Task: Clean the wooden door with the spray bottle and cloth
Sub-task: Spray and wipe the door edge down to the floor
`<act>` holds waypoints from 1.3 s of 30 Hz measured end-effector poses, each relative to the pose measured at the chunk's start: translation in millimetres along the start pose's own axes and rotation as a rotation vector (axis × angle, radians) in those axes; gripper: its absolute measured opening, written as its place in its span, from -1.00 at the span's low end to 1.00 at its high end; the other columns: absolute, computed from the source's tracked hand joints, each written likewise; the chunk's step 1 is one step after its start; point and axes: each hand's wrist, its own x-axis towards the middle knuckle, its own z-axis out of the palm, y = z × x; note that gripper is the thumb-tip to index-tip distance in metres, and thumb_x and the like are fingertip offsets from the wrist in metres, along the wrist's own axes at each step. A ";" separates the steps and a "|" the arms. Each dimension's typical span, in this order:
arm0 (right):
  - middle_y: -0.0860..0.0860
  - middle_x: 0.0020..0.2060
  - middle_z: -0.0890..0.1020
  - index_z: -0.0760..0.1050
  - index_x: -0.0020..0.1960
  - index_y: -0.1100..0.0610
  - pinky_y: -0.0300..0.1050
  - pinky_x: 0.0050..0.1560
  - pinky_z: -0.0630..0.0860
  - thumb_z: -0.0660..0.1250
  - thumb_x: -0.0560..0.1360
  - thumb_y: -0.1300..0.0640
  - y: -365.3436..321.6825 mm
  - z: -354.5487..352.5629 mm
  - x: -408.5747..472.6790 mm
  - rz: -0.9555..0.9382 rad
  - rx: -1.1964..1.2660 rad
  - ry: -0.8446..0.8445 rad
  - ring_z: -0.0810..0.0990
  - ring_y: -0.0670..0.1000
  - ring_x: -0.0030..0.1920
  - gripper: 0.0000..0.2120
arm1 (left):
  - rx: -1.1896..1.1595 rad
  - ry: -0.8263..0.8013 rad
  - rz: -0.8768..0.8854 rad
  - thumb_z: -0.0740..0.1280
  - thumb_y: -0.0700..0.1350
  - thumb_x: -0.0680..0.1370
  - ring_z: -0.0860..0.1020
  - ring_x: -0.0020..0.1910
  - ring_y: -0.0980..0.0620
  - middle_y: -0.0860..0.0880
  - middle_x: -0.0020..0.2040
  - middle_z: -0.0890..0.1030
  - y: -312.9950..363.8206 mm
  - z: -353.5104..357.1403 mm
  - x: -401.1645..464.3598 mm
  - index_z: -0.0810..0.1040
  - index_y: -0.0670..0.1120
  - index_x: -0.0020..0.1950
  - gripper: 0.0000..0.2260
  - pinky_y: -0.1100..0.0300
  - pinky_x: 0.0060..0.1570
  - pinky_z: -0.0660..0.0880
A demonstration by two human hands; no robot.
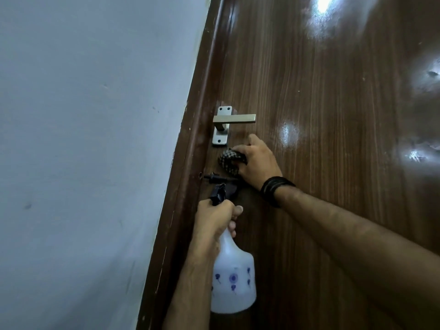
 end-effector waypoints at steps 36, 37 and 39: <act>-0.11 0.07 0.39 0.51 0.19 0.15 -0.42 -0.13 0.37 0.42 0.46 0.34 -29.3 -29.8 -92.8 0.244 0.261 0.333 0.44 -0.21 -0.08 -0.68 | -0.019 -0.134 0.041 0.37 -0.34 0.51 0.40 -0.56 0.11 -0.02 -0.41 0.53 58.3 -2.1 -38.9 0.57 -0.17 -0.13 -0.91 0.22 -0.50 0.39; -0.12 0.07 0.39 0.50 0.19 0.14 -0.42 -0.14 0.38 0.40 0.48 0.32 -31.2 -30.6 -89.2 0.241 0.266 0.327 0.44 -0.23 -0.07 -0.69 | -0.013 -0.131 0.043 0.38 -0.34 0.51 0.40 -0.56 0.11 -0.01 -0.43 0.52 59.5 1.0 -41.5 0.57 -0.18 -0.13 -0.92 0.21 -0.50 0.40; -0.11 0.06 0.39 0.48 0.18 0.13 -0.41 -0.15 0.38 0.38 0.50 0.30 -32.9 -32.3 -86.5 0.256 0.282 0.341 0.44 -0.26 -0.05 -0.72 | 0.004 -0.127 0.055 0.38 -0.34 0.50 0.40 -0.55 0.10 -0.03 -0.44 0.51 62.5 6.1 -45.8 0.58 -0.18 -0.14 -0.92 0.20 -0.49 0.40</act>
